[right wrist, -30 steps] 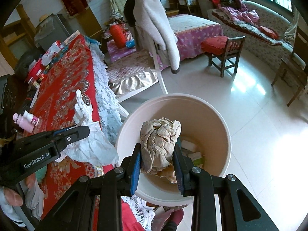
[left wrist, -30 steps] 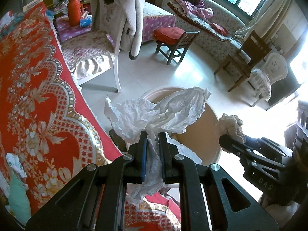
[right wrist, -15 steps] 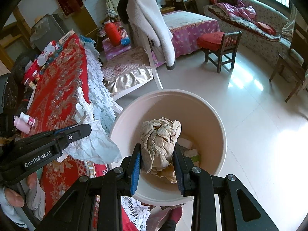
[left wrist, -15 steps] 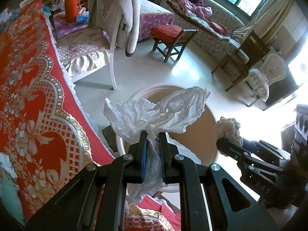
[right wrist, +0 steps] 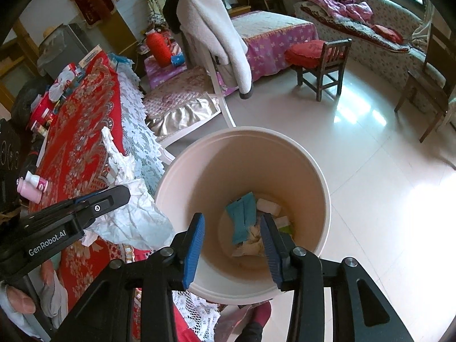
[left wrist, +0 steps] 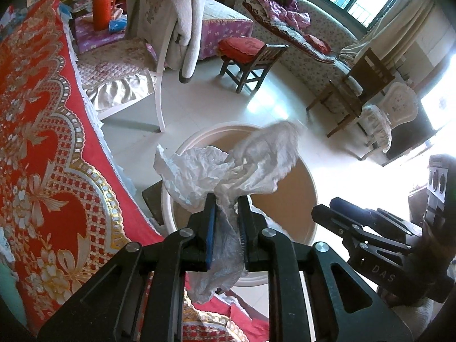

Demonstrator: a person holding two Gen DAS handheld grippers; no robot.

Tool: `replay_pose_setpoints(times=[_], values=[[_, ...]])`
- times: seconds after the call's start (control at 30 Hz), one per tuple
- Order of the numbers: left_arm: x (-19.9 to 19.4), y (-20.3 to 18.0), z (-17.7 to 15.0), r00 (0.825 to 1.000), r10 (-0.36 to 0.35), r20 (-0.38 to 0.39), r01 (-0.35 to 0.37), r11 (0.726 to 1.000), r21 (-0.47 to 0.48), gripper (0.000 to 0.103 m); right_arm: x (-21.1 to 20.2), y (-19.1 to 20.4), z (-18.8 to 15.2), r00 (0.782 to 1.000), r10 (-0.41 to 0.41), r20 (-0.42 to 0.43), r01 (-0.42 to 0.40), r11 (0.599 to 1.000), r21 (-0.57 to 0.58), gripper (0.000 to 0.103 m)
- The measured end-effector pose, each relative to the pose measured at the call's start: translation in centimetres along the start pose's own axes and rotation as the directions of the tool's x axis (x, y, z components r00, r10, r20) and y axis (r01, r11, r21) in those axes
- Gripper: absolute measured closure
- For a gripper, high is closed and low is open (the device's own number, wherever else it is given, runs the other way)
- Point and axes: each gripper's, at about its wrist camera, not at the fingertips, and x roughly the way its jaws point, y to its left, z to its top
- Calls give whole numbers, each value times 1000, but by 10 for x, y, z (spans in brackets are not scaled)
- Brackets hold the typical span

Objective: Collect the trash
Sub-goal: 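Open right tool to drop the paper ball while left tool drops the tissue, then move both open tools back to the tablecloth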

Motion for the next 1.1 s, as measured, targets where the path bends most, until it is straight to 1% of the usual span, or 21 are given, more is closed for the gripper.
replay_pose_setpoints(times=[0.03,0.1,0.13,0.2,0.27,0.53,0.83,1.1], values=[[0,0,0,1000,-5,-1,5,1000,-1,83,0,0,0,1000,0,-1,0,1000,1,61],[-1,-1,0,1000,-15,1,15,1000,-4,73,0,0,-1,1000,1,-3,-1,1000,2,60],[-2,-1,0,1000,-17,3,17,1000,-6,71,0,0,-1,1000,1,-3,-1,1000,3,60],[-3,-1,0,1000,-20,9,20,1000,-13,62,-1,-1,0,1000,1,-1,-1,1000,3,60],[-6,1,0,1000,-27,14,28,999,-24,59,-2,-1,0,1000,0,1,0,1000,5,60],[-15,9,-7,1000,-14,26,15,999,-43,59,-2,5,1,1000,6,6,-6,1000,-1,59],[-27,20,-15,999,27,44,-24,998,-61,59,1,24,-1,1000,29,-6,-29,999,-41,59],[-44,41,-21,995,74,69,-68,994,-87,59,5,48,0,998,56,-14,-57,995,-82,59]])
